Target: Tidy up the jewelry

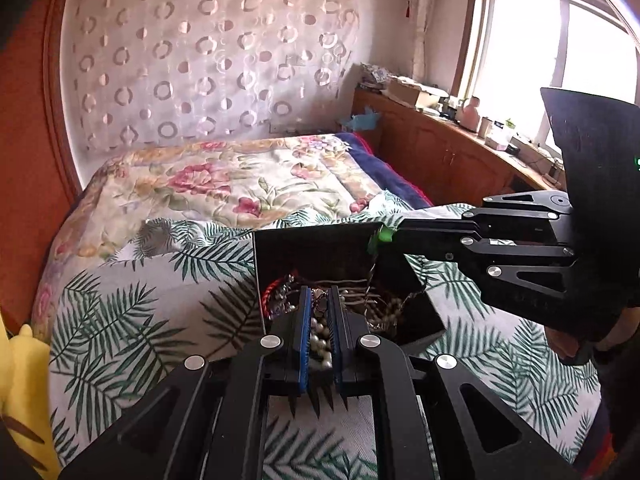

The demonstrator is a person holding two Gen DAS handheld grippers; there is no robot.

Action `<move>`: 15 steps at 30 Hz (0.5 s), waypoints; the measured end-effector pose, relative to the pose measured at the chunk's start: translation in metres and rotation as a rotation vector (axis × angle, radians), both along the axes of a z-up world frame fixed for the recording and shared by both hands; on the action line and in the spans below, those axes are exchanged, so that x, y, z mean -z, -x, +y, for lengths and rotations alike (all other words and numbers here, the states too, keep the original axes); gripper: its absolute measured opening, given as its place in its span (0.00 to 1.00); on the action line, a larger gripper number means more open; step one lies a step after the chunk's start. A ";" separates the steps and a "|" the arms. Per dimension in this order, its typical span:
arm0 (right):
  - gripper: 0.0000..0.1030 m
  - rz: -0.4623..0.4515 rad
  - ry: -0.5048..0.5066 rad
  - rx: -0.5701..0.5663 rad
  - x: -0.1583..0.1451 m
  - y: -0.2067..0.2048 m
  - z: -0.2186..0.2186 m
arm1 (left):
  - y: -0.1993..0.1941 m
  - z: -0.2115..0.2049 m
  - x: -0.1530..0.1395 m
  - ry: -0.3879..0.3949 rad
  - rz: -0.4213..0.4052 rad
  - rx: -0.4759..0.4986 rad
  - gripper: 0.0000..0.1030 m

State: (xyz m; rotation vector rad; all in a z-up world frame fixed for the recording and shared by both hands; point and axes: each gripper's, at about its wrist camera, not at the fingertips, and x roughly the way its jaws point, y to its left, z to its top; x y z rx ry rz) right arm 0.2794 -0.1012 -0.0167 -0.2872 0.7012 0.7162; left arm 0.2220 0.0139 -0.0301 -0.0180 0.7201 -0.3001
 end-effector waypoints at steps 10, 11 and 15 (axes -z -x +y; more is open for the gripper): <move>0.42 0.024 -0.081 0.056 0.007 0.007 -0.023 | -0.027 -0.008 0.013 -0.040 0.003 -0.060 0.54; 0.42 0.016 -0.091 0.070 0.006 0.013 -0.027 | -0.024 -0.008 0.012 -0.043 -0.005 -0.066 0.60; 0.59 -0.026 -0.152 0.136 -0.002 0.050 -0.049 | -0.003 -0.010 0.007 -0.073 -0.044 -0.102 0.85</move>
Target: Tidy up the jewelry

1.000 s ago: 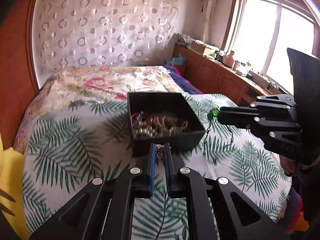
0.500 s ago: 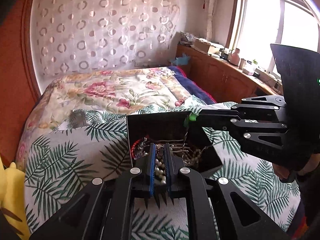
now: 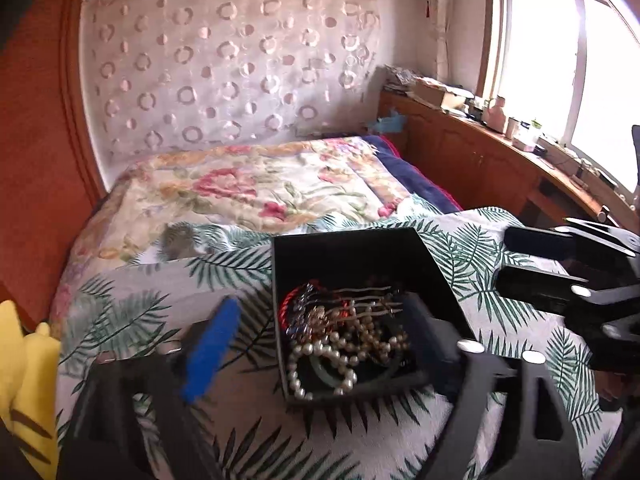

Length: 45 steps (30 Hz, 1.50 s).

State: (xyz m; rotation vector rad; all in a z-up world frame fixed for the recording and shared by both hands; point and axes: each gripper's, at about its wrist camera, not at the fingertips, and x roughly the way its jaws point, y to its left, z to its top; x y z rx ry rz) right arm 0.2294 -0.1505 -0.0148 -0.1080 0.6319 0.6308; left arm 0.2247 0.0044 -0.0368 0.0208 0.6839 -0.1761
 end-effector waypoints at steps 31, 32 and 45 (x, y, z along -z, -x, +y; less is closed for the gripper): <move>0.98 -0.187 -0.068 0.311 -0.015 0.160 -0.050 | 0.182 -0.001 -0.031 -0.023 -0.146 -0.157 0.93; 0.98 -0.186 -0.067 0.312 -0.014 0.161 -0.049 | 0.184 -0.001 -0.032 -0.019 -0.149 -0.157 0.93; 0.98 -0.171 -0.066 0.328 -0.005 0.160 -0.052 | 0.188 -0.003 -0.038 -0.026 -0.172 -0.172 0.93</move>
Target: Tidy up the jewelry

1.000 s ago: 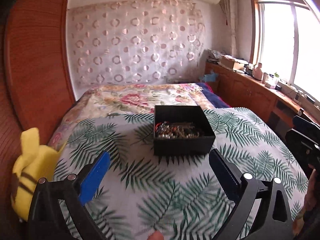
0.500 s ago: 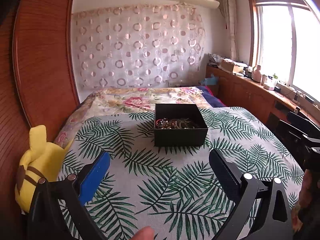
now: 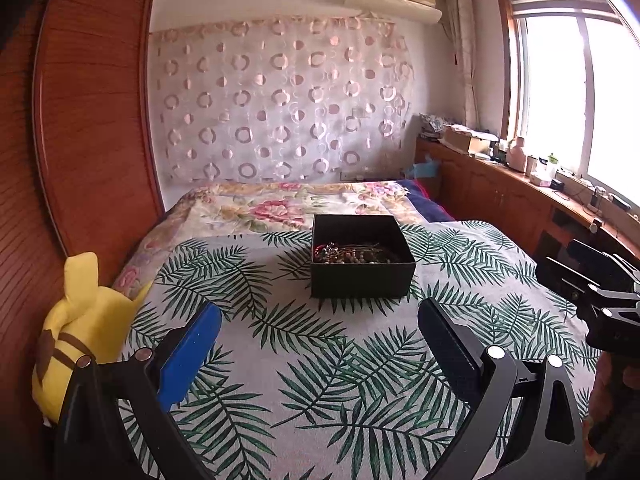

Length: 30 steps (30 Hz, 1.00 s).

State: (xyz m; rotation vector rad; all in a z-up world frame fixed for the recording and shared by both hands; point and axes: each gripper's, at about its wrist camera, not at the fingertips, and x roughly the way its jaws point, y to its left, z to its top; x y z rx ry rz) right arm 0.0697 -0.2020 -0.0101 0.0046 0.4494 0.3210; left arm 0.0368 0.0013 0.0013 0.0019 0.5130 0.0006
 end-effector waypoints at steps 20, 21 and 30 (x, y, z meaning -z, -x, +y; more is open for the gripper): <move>0.98 0.003 0.000 -0.006 0.004 0.001 0.003 | 0.003 -0.001 -0.001 0.003 -0.005 -0.003 0.93; 0.98 0.003 0.001 -0.005 0.004 0.001 0.003 | 0.003 -0.002 -0.001 0.003 -0.006 -0.002 0.93; 0.98 0.003 0.000 -0.006 0.004 0.001 0.002 | 0.003 -0.002 -0.003 0.004 -0.010 -0.001 0.93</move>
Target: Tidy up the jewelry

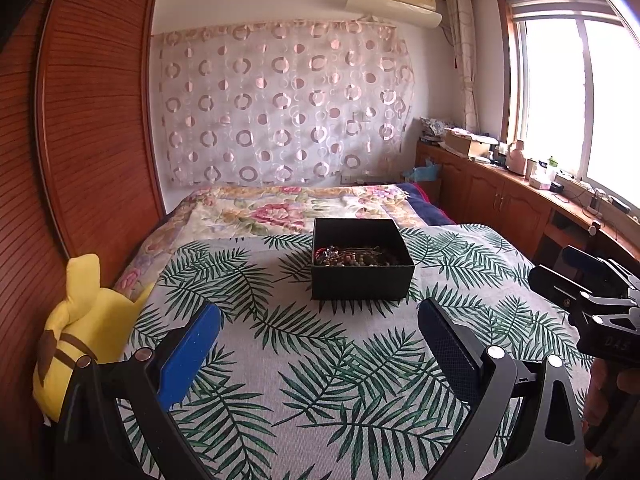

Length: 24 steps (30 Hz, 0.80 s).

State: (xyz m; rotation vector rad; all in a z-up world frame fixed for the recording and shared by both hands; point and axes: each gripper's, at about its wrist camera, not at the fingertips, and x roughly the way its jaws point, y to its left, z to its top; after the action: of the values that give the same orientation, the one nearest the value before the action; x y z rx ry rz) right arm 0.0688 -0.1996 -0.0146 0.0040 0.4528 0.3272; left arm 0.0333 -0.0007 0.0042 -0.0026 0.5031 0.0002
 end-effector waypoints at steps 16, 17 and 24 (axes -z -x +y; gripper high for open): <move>0.98 -0.001 0.001 0.001 0.000 0.000 0.000 | 0.001 0.000 -0.003 0.001 -0.004 0.001 0.93; 0.98 -0.001 0.000 0.001 0.000 0.000 0.000 | 0.001 0.000 -0.003 0.000 -0.003 0.001 0.93; 0.98 -0.001 0.000 0.002 0.000 0.000 -0.001 | 0.002 0.001 -0.006 0.003 -0.004 0.003 0.93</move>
State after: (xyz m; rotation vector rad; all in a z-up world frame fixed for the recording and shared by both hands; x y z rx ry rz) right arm 0.0689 -0.2002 -0.0142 0.0040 0.4515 0.3250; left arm 0.0312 0.0000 0.0104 -0.0046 0.4987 -0.0035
